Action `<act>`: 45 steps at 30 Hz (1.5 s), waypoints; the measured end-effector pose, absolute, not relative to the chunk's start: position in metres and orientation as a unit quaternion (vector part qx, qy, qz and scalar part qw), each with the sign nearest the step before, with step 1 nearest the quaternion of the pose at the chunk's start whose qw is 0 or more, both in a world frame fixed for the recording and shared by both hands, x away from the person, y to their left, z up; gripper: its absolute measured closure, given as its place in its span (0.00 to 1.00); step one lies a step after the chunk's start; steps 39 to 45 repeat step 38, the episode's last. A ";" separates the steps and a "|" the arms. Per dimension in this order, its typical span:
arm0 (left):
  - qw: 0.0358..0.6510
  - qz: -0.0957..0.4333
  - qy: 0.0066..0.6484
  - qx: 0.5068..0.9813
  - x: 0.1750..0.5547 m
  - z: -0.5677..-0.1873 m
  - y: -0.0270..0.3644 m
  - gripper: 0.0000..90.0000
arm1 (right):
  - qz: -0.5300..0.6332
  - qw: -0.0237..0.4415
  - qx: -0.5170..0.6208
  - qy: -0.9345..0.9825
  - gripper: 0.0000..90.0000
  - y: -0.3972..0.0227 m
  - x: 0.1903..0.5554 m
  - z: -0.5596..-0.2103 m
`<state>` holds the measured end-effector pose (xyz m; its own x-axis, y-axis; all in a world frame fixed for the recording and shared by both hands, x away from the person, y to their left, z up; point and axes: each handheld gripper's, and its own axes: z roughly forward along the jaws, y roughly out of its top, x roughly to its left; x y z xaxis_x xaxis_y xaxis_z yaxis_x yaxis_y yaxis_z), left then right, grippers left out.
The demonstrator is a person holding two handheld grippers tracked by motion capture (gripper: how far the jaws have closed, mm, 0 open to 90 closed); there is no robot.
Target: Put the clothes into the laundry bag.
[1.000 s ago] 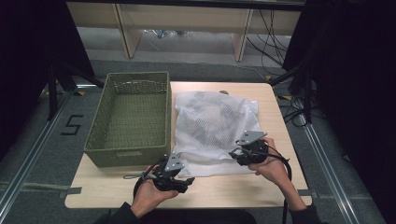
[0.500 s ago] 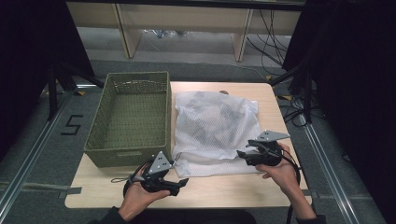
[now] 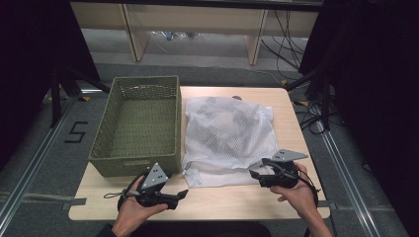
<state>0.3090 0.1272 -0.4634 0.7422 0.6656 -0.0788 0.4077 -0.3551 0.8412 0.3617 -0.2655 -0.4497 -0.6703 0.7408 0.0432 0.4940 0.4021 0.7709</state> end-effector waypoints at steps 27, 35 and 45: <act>0.455 0.145 0.330 0.814 0.296 -0.468 0.132 0.23 | 0.389 0.130 0.363 0.837 0.35 -0.263 0.321 -0.464; 0.452 0.146 0.325 0.818 0.298 -0.468 0.132 0.23 | 0.390 0.126 0.363 0.837 0.35 -0.262 0.320 -0.465; 0.444 0.147 0.329 0.820 0.298 -0.468 0.133 0.23 | 0.387 0.119 0.357 0.842 0.35 -0.263 0.321 -0.465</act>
